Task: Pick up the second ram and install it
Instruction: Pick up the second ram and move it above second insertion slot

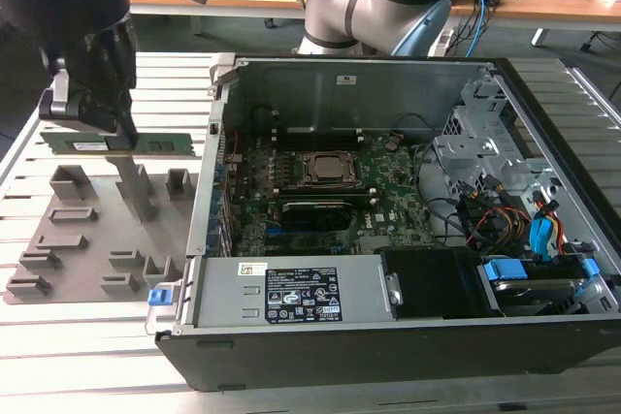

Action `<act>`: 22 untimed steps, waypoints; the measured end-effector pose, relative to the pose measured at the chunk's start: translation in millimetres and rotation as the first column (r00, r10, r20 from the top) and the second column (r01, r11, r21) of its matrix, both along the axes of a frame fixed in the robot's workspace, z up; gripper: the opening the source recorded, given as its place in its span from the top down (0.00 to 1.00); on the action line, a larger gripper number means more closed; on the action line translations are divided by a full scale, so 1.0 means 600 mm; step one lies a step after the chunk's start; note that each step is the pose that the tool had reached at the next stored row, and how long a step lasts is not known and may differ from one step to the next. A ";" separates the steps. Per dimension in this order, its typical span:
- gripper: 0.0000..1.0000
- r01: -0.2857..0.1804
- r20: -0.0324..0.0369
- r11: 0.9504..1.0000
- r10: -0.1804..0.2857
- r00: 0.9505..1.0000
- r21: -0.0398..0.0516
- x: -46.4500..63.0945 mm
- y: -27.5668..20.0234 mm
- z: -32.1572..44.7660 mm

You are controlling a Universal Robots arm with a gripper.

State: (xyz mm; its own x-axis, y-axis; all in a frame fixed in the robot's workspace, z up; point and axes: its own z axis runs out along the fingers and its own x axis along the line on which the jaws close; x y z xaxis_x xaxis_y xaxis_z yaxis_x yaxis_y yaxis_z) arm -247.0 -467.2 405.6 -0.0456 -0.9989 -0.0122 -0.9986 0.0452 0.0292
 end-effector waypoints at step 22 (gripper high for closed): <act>0.86 0.000 -0.003 1.000 0.000 1.000 -0.001 0.155 0.0225 0.000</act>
State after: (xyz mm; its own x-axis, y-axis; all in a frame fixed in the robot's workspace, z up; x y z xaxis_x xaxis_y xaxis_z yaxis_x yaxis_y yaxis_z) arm -153.7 -453.7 405.6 -0.0457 -0.9989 -0.0112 -0.9985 0.0453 0.0320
